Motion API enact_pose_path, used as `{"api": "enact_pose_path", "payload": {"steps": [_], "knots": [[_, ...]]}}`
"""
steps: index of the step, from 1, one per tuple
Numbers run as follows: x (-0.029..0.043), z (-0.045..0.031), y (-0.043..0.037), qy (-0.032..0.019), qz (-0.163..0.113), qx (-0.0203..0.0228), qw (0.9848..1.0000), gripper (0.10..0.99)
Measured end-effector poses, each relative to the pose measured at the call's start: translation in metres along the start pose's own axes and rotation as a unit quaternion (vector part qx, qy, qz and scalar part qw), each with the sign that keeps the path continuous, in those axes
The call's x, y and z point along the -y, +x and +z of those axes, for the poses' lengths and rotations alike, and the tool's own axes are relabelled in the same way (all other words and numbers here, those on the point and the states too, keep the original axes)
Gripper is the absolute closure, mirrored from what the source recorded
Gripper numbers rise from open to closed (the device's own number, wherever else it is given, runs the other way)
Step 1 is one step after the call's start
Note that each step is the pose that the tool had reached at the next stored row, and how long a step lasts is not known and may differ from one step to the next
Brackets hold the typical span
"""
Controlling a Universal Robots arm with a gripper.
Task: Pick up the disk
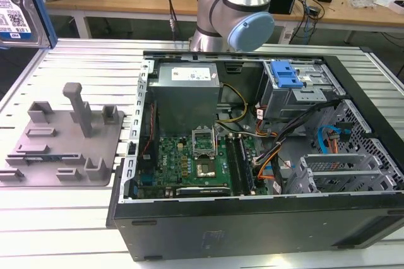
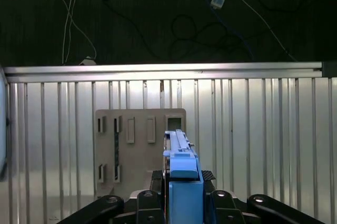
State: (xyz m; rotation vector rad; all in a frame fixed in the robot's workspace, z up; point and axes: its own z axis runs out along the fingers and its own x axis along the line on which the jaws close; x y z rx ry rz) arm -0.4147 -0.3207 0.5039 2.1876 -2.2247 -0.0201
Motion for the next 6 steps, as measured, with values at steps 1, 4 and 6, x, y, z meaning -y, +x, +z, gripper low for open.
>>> {"api": "enact_pose_path", "payload": {"steps": [1,4,6], "knots": [[0.0000,-0.0001,0.0000,0.0000,0.000,0.0000,1.0000,0.722],[0.0000,-0.0002,0.0000,0.0000,0.000,0.0000,1.0000,0.722],[0.0000,-0.0003,0.0000,0.0000,0.000,0.0000,1.0000,0.722]]}}
